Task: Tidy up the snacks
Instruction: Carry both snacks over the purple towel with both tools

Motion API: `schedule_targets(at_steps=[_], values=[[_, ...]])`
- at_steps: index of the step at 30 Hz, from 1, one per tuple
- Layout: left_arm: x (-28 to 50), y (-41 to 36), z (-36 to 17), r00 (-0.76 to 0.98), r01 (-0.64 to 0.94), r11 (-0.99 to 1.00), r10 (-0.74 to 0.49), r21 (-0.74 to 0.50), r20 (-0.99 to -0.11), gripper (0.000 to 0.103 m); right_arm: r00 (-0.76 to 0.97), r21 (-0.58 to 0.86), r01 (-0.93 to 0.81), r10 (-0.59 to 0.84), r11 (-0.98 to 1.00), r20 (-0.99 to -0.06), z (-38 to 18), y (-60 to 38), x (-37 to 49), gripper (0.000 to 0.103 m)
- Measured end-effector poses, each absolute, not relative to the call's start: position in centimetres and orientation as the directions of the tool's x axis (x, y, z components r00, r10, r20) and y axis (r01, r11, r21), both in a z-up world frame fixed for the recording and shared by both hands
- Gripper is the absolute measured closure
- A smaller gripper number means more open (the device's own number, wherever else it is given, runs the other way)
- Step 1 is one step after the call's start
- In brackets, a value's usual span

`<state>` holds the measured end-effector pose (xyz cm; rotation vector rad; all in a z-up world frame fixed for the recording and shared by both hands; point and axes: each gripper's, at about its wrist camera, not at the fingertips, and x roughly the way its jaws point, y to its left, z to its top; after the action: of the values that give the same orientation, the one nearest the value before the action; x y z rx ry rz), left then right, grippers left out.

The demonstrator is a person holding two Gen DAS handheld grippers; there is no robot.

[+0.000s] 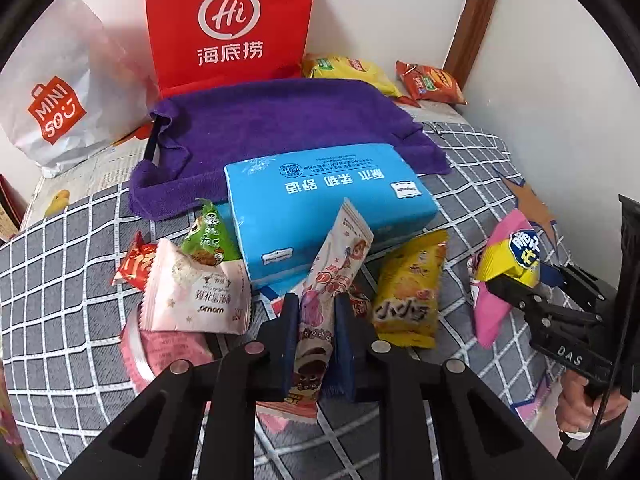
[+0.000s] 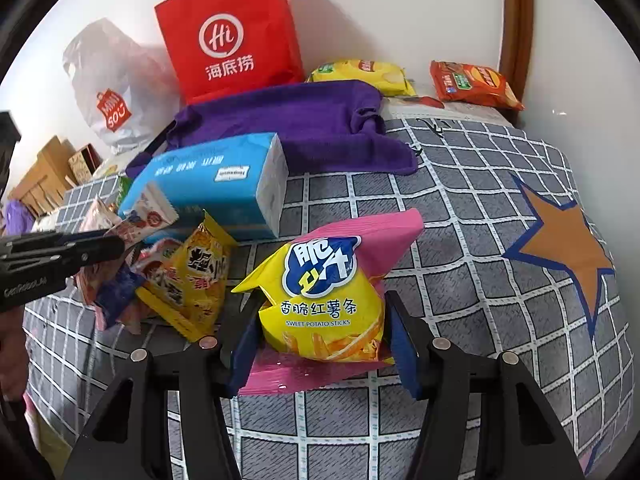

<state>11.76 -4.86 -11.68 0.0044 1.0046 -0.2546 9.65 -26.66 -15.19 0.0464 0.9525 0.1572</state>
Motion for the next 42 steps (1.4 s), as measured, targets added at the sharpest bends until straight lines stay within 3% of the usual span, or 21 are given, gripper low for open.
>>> schedule_targets(at_steps=[15,42], values=[[9.3,-2.8,-8.2,0.553,0.185,0.958,-0.287,-0.22,-0.782,0.086,0.629,0.075,-0.096,0.119,0.993,-0.768,-9.6,-25.3,8.5,0.045],[19.8,1.2,-2.1,0.626,0.108,0.982,-0.19,-0.157,-0.757,0.085,0.696,0.034,-0.108,0.1,0.994,-0.711,-2.9,-21.3,20.0,0.045]])
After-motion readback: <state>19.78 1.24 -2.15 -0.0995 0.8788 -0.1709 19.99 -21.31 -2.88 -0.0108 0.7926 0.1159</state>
